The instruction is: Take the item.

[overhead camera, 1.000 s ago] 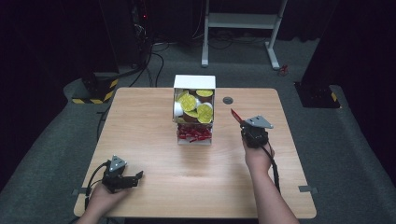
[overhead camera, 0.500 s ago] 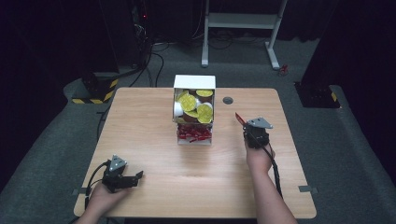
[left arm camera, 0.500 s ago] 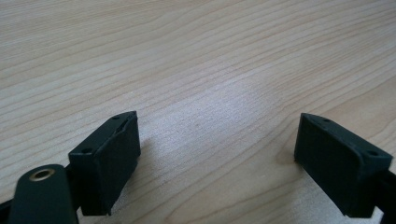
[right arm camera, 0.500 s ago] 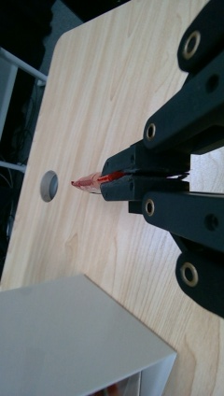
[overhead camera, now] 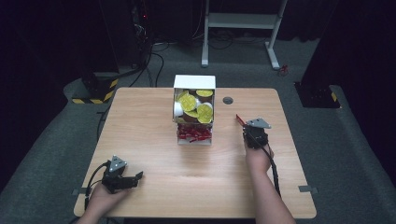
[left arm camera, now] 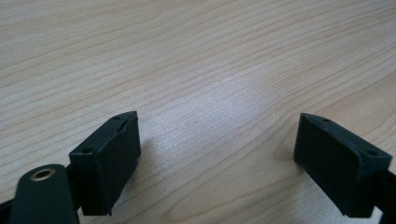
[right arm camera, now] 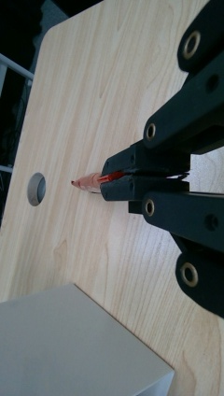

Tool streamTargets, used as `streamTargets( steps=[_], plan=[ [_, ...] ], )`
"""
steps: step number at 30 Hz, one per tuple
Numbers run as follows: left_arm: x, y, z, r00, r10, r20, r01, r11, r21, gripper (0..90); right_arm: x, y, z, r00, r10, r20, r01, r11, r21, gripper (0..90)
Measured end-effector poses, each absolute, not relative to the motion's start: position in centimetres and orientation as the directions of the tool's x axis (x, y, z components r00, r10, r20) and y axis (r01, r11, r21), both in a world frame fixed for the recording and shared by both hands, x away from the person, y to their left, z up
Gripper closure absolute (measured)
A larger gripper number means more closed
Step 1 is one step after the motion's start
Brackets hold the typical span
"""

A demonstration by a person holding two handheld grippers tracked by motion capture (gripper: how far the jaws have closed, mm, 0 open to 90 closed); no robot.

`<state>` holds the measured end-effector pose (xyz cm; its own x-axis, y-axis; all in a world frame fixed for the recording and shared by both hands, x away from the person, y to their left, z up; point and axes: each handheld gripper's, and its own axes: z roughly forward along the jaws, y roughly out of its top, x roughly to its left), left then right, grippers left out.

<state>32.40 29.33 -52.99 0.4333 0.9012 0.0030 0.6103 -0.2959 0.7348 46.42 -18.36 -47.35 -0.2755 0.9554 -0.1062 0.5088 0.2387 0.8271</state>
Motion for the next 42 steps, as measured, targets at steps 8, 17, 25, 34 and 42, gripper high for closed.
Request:
streamTargets(
  steps=[8,17,25,34,42],
  plan=[
    [32.4,29.3,-53.0,0.433,0.901,0.002,0.611,-0.295,0.735,15.0,46.7,-17.9,-47.9,-0.28,0.954,-0.103,0.516,0.24,0.822,88.3],
    [32.3,29.4,-53.0,0.436,0.9,0.003,0.608,-0.298,0.736,14.9,46.6,-17.4,-48.9,-0.304,0.947,-0.109,0.535,0.264,0.803,87.8],
    [32.3,29.4,-53.0,0.436,0.9,0.003,0.607,-0.297,0.737,14.9,46.2,-17.0,-50.0,-0.322,0.94,-0.115,0.555,0.286,0.781,87.5],
    [32.3,29.4,-53.0,0.437,0.899,0.006,0.607,-0.3,0.736,14.9,46.0,-17.0,-51.2,-0.326,0.938,-0.116,0.582,0.296,0.757,87.3],
    [32.3,29.4,-53.0,0.437,0.899,0.005,0.607,-0.299,0.736,14.9,46.5,-16.8,-51.4,-0.329,0.936,-0.126,0.592,0.308,0.744,86.9]
  ],
)
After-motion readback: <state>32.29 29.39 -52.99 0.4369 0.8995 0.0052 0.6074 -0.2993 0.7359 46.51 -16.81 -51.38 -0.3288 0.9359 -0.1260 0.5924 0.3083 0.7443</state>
